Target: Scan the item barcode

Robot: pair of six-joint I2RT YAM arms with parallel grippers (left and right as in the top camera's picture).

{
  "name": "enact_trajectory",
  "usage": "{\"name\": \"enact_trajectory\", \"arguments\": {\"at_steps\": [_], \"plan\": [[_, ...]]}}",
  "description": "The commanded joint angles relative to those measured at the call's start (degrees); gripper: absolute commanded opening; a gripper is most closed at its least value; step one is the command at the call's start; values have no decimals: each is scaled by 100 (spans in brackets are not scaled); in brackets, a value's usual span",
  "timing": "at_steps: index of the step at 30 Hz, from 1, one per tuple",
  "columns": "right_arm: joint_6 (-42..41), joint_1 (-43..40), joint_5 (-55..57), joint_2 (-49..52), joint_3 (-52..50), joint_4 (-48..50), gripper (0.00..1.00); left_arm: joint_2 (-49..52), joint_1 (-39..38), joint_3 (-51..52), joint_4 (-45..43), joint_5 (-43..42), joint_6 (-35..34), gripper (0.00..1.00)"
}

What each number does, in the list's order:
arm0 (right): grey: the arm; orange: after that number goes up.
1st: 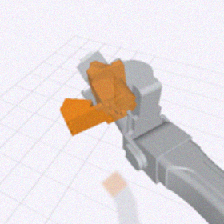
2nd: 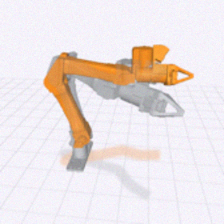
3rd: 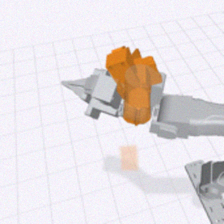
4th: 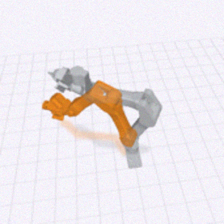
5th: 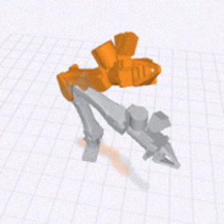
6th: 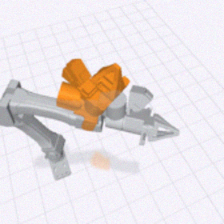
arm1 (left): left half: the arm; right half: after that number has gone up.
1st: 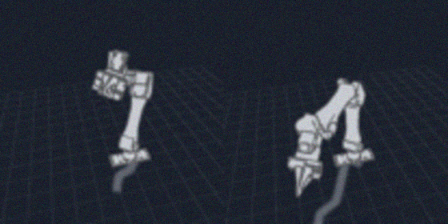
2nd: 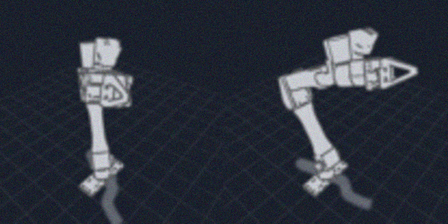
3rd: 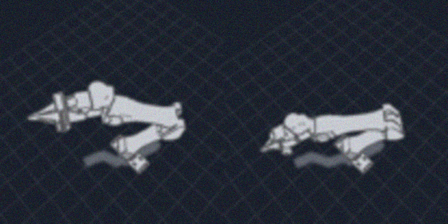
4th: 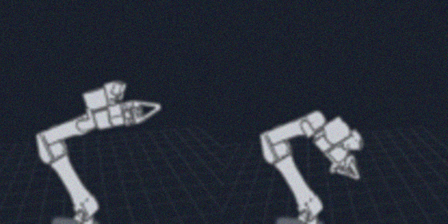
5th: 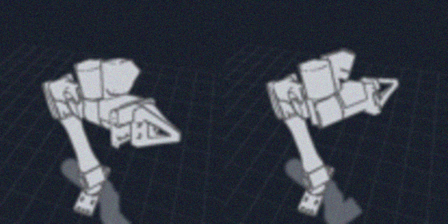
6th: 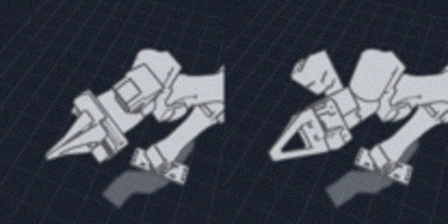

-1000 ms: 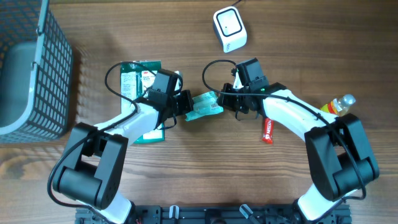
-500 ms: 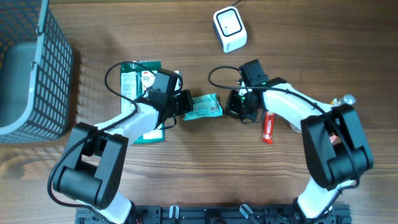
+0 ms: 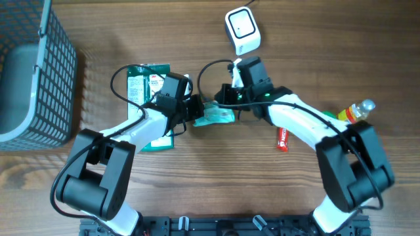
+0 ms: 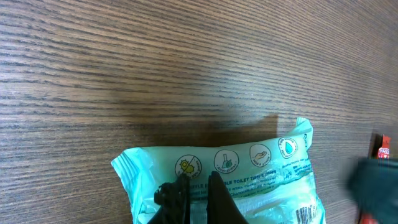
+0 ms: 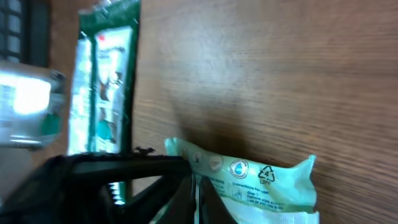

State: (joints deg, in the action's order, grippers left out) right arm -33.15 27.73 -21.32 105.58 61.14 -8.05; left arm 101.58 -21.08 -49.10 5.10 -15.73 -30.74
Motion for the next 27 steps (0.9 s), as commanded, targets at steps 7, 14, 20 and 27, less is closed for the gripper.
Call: {"name": "enact_trajectory", "arguments": {"at_steps": [7, 14, 20, 27], "plan": [[-70, 13, 627, 962, 24, 24, 4, 317, -2, 142, 133, 385, 50, 5], [-304, -4, 1366, 1029, 24, -337, 4, 55, 122, 142, 234, 385, 337, 5], [-306, -4, 1364, 1029, 24, -310, 4, -883, 372, 142, 706, 378, 330, 5], [-302, -4, 1344, 1029, 24, -315, 4, -988, 269, 142, 570, -457, 190, 4]]}}
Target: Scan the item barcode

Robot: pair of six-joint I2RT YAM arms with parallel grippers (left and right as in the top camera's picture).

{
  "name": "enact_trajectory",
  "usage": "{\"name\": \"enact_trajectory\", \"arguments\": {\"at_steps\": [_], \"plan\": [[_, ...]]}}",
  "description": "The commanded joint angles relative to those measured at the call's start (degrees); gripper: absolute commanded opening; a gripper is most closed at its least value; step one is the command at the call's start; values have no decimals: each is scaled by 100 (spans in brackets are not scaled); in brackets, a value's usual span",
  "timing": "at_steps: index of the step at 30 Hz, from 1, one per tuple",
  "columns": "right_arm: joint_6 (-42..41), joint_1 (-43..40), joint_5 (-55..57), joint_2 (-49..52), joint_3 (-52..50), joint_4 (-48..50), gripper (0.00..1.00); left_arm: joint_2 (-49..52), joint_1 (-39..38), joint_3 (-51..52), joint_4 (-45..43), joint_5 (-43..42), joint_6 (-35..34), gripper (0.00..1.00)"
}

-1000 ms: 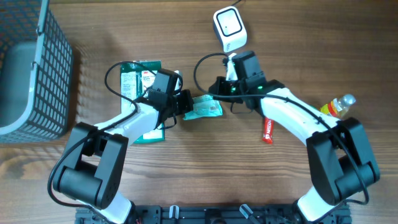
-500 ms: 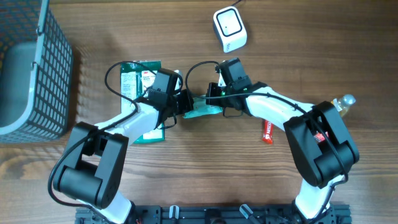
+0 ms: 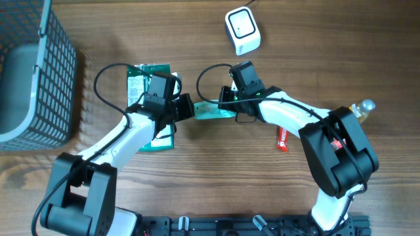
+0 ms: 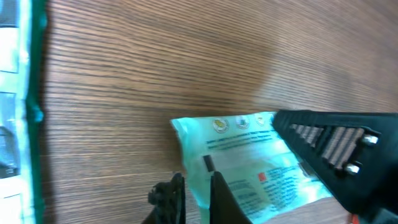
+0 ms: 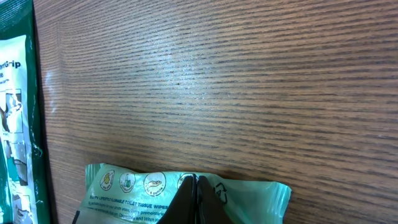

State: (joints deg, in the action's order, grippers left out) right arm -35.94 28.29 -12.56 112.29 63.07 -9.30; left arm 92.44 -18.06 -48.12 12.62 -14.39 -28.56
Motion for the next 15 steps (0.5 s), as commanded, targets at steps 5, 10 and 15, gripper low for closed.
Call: {"name": "enact_trajectory", "arguments": {"at_steps": [5, 10, 15], "plan": [[-24, -61, 470, 358, -168, -188, 5, -72, -37, 44, -232, -809, -83, 4], [-24, -61, 470, 358, -168, -188, 5, -72, -48, 44, -201, -811, -85, 4], [-26, -61, 468, 358, -168, -188, 5, 74, -190, 44, -166, -804, -85, 4]]}}
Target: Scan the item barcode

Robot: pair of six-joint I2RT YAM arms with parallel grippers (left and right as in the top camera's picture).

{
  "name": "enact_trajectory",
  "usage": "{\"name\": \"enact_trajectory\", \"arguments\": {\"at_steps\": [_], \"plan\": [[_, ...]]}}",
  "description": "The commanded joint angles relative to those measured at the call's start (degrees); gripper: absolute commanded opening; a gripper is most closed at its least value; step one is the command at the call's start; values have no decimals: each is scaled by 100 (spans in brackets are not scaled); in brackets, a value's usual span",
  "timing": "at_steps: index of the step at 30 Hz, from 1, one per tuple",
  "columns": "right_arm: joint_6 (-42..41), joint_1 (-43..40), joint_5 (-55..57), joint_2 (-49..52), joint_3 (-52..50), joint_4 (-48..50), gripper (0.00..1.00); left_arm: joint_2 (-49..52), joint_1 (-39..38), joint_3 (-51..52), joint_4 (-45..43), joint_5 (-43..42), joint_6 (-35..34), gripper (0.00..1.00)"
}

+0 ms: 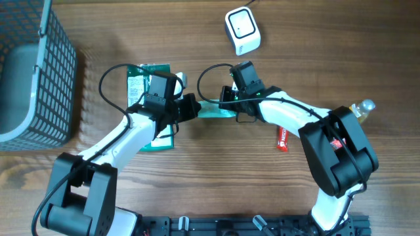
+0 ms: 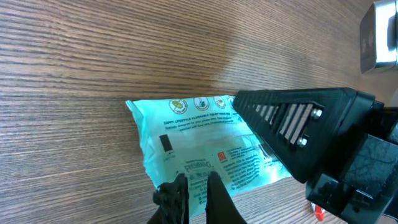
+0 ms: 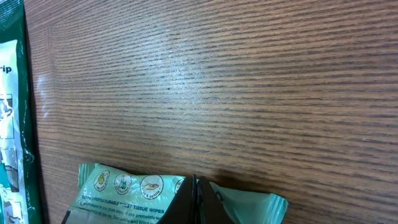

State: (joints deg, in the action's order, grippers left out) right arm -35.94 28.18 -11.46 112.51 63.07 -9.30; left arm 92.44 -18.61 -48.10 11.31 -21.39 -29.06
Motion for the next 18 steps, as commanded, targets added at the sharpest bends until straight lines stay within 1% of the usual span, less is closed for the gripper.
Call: {"name": "enact_trajectory", "arguments": {"at_steps": [1, 9, 12, 14, 16, 18], "plan": [[-26, -50, 358, 337, -168, -188, 5, 116, -170, 42, -42, -105, -37, 4], [-24, -50, 343, 337, -168, -188, 5, 514, -326, 42, -31, 107, -35, 4], [-11, -66, 94, 308, -160, -188, 5, 520, -326, 42, 11, 109, -35, 4], [-2, -175, -136, 133, -105, -188, 8, 520, -332, 42, 160, 186, -35, 4], [33, -352, -490, -195, -103, -190, 9, 520, -343, 42, 422, 522, -35, 4], [326, -533, -1093, -463, -103, -195, 14, 529, -341, 42, 535, 737, -33, 4]]}}
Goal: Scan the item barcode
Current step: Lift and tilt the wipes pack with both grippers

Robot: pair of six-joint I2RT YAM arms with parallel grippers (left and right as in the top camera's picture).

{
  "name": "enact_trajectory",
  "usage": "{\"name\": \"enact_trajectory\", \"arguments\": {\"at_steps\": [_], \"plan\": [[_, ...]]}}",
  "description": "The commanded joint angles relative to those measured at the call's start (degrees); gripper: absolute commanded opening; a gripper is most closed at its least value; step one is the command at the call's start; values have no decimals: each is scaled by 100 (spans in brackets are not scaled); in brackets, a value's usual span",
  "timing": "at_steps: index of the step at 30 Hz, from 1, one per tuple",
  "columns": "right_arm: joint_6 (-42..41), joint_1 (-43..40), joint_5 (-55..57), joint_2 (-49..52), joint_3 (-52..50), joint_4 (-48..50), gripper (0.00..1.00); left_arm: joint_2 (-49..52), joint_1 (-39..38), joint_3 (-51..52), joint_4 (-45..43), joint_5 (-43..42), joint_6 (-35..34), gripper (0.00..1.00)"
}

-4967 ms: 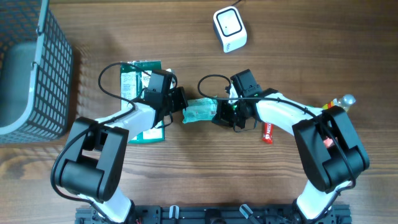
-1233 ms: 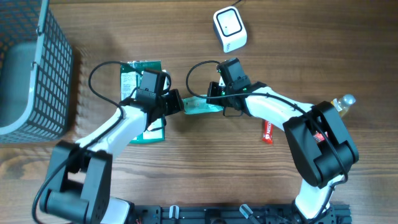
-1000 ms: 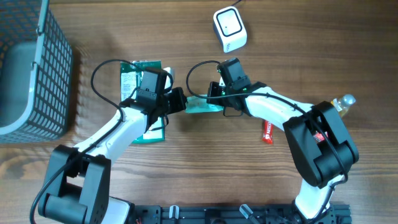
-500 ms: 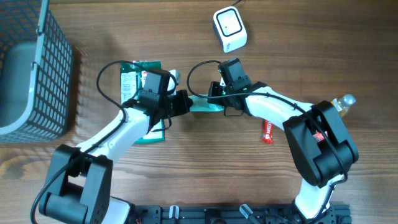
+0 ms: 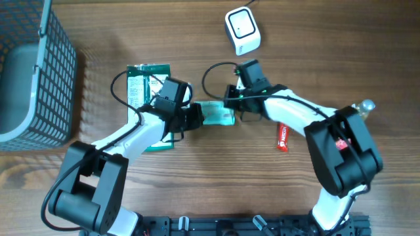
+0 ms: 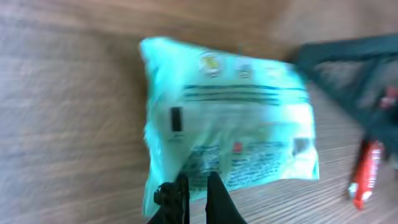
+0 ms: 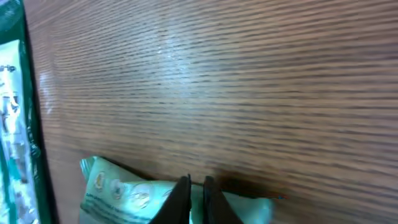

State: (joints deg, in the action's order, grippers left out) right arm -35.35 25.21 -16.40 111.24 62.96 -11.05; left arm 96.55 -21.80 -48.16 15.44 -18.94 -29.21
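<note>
The teal wipes packet [image 5: 218, 113] hangs low over the wooden table between both arms, its printed side with a small barcode facing the left wrist camera [image 6: 230, 124]. My left gripper [image 5: 195, 117] is shut on the packet's left end [image 6: 198, 186]. At the packet's upper right edge, my right gripper [image 5: 231, 105] has its jaws a narrow gap apart [image 7: 197, 182], with the edge of the packet [image 7: 124, 196] lying in that gap. The white scanner [image 5: 242, 29] stands at the back, beyond the right gripper.
A green flat package [image 5: 147, 92] lies under the left arm. A red tube [image 5: 282, 137] and a small bottle [image 5: 357, 111] lie to the right. A grey mesh basket [image 5: 33, 72] fills the left edge of the table.
My right gripper's jaws, pressed together on the packet's edge before, now show a narrow gap. The left gripper has shifted right and turned, so the packet faces its camera more flatly.
Both grippers were shut on the teal packet, one at each end, in the middle of the table. They kept hold while the packet sat slightly further left and turned. Now the left still grips it and the right jaws have parted slightly.
</note>
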Motion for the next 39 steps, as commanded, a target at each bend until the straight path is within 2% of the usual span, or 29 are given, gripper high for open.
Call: {"name": "enact_trajectory", "arguments": {"at_steps": [1, 3, 8, 15, 17, 20, 23, 29, 32, 36, 39], "plan": [[372, -376, -1182, -472, -92, -61, 18, 136, -22, 48, 114, 516, -17, 4], [382, -450, -1698, -476, -94, -151, 19, 190, -24, 48, 96, 560, -20, 4], [382, -448, -1755, -474, -129, -809, 18, 450, -22, 48, 28, 597, -20, 4], [400, -122, -1886, -474, -380, -1062, 4, 450, -24, 48, -61, 595, -20, 4], [413, -166, -2496, -496, -369, -846, 5, 450, -24, 48, -57, 595, -20, 4], [533, -269, -3672, -540, -369, -28, 5, 450, -22, 48, -59, 595, -20, 4], [540, -254, -3960, -551, -372, 203, 5, 450, -22, 48, -59, 597, -20, 4], [833, -44, -3462, -549, -374, 76, 4, 450, -22, 48, -61, 597, -20, 4], [846, 35, -3292, -549, -374, -407, 4, 450, -22, 48, -61, 597, -17, 4], [872, 273, -1939, -546, -533, -1086, 4, 450, -22, 48, -59, 597, -17, 4], [273, 387, -1204, -494, -761, -1049, 4, 450, -22, 48, -59, 597, -17, 4]]}}
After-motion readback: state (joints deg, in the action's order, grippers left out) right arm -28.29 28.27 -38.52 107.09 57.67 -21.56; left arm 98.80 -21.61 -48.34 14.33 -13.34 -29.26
